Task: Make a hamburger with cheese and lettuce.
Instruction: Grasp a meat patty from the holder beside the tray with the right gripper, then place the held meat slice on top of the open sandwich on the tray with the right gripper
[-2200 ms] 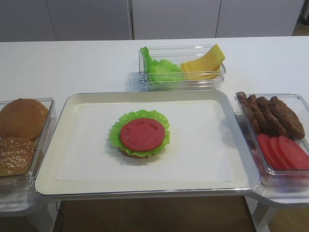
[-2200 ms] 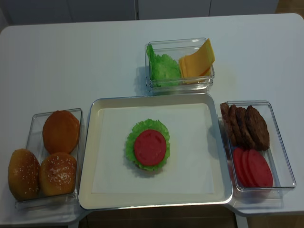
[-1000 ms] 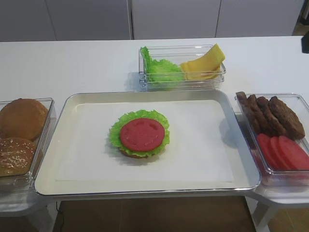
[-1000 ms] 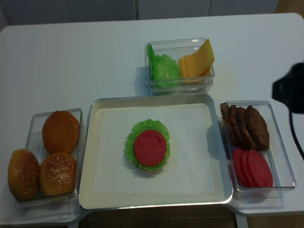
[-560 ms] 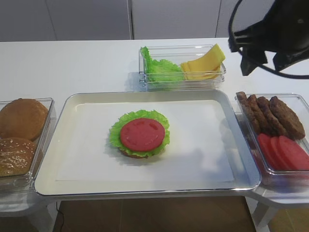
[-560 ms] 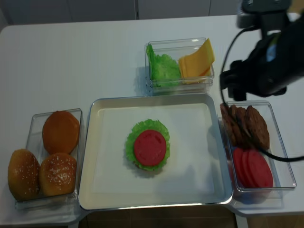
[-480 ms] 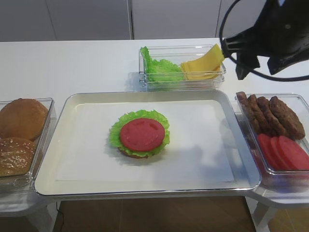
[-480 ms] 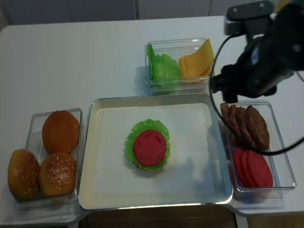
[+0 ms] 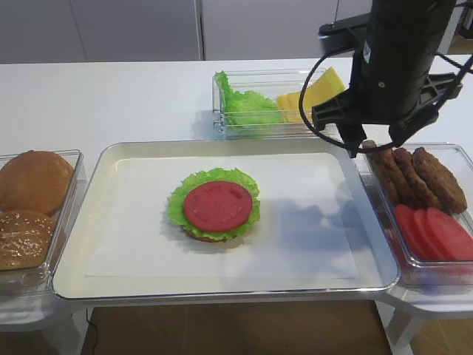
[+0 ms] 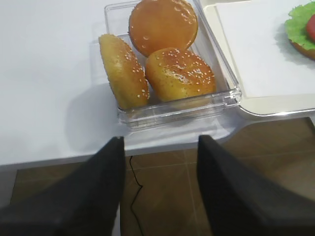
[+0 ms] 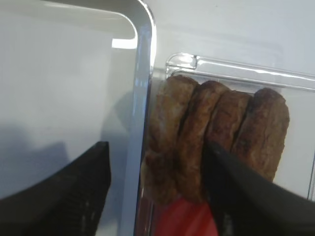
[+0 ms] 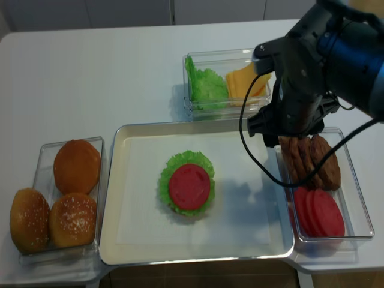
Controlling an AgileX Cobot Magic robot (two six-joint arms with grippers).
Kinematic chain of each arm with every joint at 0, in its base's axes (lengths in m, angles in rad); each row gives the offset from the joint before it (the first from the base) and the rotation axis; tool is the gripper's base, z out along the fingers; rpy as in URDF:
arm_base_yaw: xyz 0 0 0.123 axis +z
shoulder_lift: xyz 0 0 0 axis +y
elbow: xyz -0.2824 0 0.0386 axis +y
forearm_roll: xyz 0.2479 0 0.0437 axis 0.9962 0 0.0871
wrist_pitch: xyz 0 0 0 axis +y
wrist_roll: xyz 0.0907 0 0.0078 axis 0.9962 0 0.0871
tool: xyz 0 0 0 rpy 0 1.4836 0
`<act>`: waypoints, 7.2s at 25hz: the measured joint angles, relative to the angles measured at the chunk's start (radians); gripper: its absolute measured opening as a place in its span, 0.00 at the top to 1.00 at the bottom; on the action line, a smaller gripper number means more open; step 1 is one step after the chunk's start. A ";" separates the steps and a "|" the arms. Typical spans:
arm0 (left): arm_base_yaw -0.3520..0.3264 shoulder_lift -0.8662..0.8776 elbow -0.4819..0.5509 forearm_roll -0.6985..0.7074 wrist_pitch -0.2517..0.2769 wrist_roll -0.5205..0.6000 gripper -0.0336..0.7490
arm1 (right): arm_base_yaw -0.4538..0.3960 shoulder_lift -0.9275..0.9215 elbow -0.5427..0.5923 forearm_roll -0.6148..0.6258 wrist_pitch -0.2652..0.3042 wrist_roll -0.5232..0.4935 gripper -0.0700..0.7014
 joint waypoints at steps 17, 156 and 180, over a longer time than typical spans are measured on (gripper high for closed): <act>0.000 0.000 0.000 0.000 0.000 0.000 0.50 | 0.000 0.059 -0.004 -0.039 -0.010 0.002 0.42; 0.000 0.000 0.000 0.000 0.000 0.000 0.50 | 0.501 0.167 -0.278 -0.174 0.145 0.005 0.72; 0.000 0.000 0.000 0.000 0.000 0.000 0.50 | 0.506 0.199 -0.276 -0.206 0.072 0.007 0.72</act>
